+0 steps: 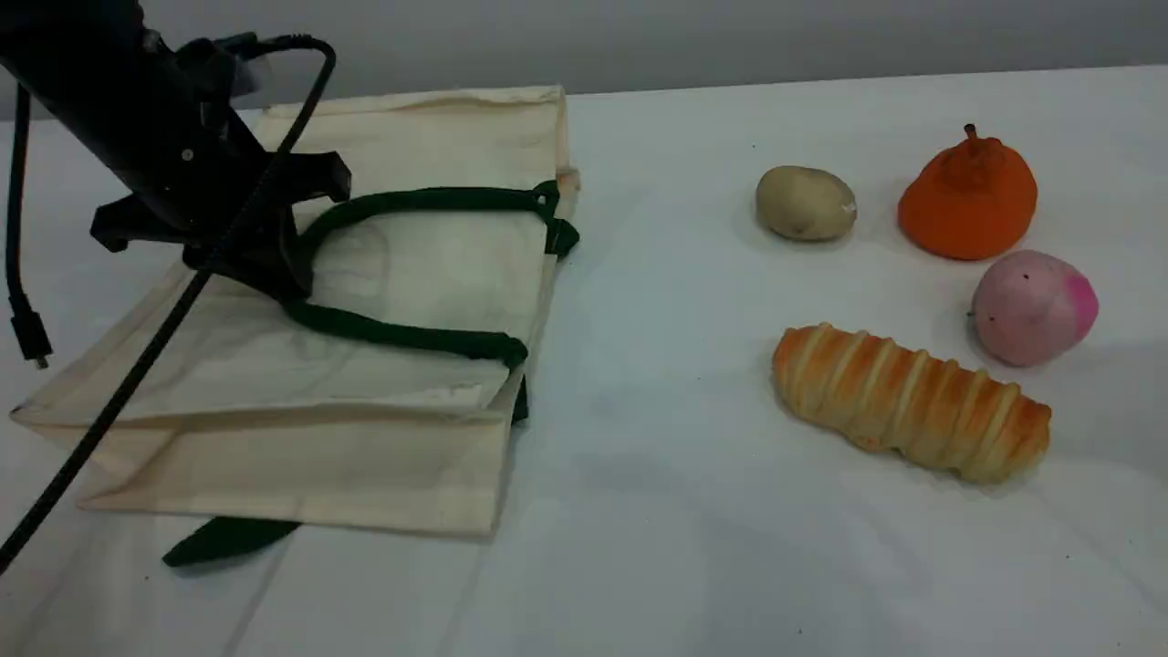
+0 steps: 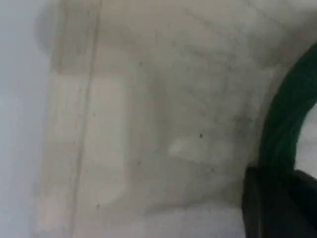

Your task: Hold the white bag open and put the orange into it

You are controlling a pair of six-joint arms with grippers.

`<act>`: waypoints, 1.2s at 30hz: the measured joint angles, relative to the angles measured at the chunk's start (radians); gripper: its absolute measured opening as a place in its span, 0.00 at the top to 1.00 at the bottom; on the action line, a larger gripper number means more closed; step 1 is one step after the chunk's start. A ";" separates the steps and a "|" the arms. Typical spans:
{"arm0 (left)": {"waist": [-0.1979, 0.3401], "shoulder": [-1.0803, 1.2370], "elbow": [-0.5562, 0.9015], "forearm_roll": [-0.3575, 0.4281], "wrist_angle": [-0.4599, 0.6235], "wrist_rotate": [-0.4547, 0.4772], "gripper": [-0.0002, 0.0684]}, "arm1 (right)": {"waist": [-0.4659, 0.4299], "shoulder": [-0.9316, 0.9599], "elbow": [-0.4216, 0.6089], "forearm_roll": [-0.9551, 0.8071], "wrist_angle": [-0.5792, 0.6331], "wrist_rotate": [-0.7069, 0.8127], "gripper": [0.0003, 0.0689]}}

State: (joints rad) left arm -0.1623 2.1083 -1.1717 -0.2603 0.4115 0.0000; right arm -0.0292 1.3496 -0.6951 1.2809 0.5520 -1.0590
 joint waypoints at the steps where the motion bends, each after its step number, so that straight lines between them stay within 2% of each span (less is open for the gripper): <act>1: 0.000 0.001 0.000 0.000 0.000 0.008 0.90 | 0.000 0.000 0.000 -0.001 0.000 0.000 0.43; 6: 0.000 0.002 0.000 0.001 0.003 0.050 0.90 | 0.000 0.000 0.000 -0.001 0.000 0.000 0.43; 9: 0.000 0.002 0.000 0.002 0.000 0.063 0.85 | 0.000 0.000 0.000 -0.001 0.000 0.000 0.43; 12: 0.000 0.003 0.000 0.002 -0.008 0.073 0.73 | 0.000 0.000 0.000 -0.001 0.003 0.000 0.43; 15: 0.000 0.010 0.000 0.001 -0.018 0.072 0.53 | 0.000 0.000 0.000 -0.001 0.004 -0.001 0.43; 17: 0.000 0.025 0.000 -0.002 -0.028 0.071 0.43 | 0.000 0.000 0.000 -0.001 0.005 -0.001 0.43; 20: 0.000 0.061 0.000 -0.011 -0.031 0.070 0.37 | 0.000 0.000 0.000 -0.001 0.007 -0.001 0.43; 23: 0.000 0.088 -0.002 -0.013 -0.037 0.069 0.38 | 0.000 0.000 0.000 -0.001 0.006 -0.001 0.43; 26: 0.000 0.100 -0.002 -0.013 -0.043 0.068 0.43 | 0.000 0.000 0.000 -0.001 0.006 -0.001 0.43; 28: 0.000 0.102 -0.002 -0.017 -0.049 0.068 0.51 | 0.000 0.000 0.000 -0.001 0.006 -0.001 0.43; 33: -0.001 0.105 -0.001 -0.026 -0.055 0.055 0.78 | 0.000 0.000 0.000 -0.001 0.006 -0.001 0.43; 36: -0.001 0.104 -0.001 -0.025 -0.055 0.054 0.79 | 0.000 0.000 0.000 -0.002 0.006 -0.001 0.43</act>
State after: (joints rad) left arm -0.1635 2.2123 -1.1727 -0.2856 0.3568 0.0538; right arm -0.0292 1.3496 -0.6951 1.2792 0.5581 -1.0597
